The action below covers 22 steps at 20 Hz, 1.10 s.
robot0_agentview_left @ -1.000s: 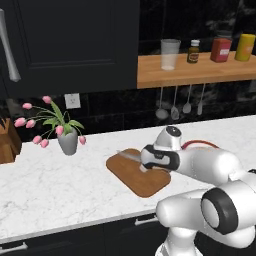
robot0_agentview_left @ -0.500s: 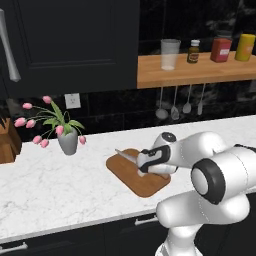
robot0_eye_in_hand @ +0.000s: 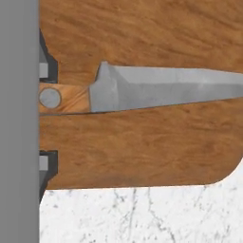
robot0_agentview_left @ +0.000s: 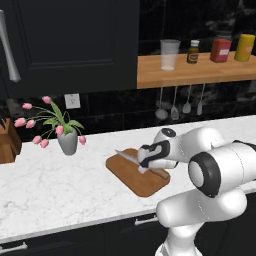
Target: Pick up the knife from the drawer and place it on the cutting board. Then place the meat from the plate to the cutting board.
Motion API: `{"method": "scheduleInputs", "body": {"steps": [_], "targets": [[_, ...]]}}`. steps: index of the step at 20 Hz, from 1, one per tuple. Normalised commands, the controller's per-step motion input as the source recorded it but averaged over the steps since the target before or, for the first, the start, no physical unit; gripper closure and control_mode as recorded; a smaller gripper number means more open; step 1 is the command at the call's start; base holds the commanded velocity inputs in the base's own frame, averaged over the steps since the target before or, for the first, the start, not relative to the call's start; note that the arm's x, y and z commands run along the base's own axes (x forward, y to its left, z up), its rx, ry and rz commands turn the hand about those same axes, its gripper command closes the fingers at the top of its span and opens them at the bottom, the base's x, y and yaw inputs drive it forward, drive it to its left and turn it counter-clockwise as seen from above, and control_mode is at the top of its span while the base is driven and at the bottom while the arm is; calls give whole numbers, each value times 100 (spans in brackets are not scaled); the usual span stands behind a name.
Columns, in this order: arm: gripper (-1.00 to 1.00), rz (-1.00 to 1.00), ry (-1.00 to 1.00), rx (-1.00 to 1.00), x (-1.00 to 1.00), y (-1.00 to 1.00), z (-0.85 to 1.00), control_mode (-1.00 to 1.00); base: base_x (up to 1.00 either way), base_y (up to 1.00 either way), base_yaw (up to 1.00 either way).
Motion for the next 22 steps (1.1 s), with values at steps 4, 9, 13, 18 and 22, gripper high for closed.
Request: {"method": "scheduleInputs", "body": {"steps": [4, 9, 13, 18, 22], "targets": [[-100, 0, 0, 0, -11, 0, 17, -100, 0, 0, 0], [-100, -3, 0, 0, -19, -4, 28, -100, 0, 0, 0], [-100, -2, 0, 0, -32, -29, 56, -100, 0, 0, 0], [-100, -3, 0, 0, -15, -58, 54, -100, 0, 0, 0], [-100, 0, 0, 0, -4, -73, 51, -100, 0, 0, 0]]}}
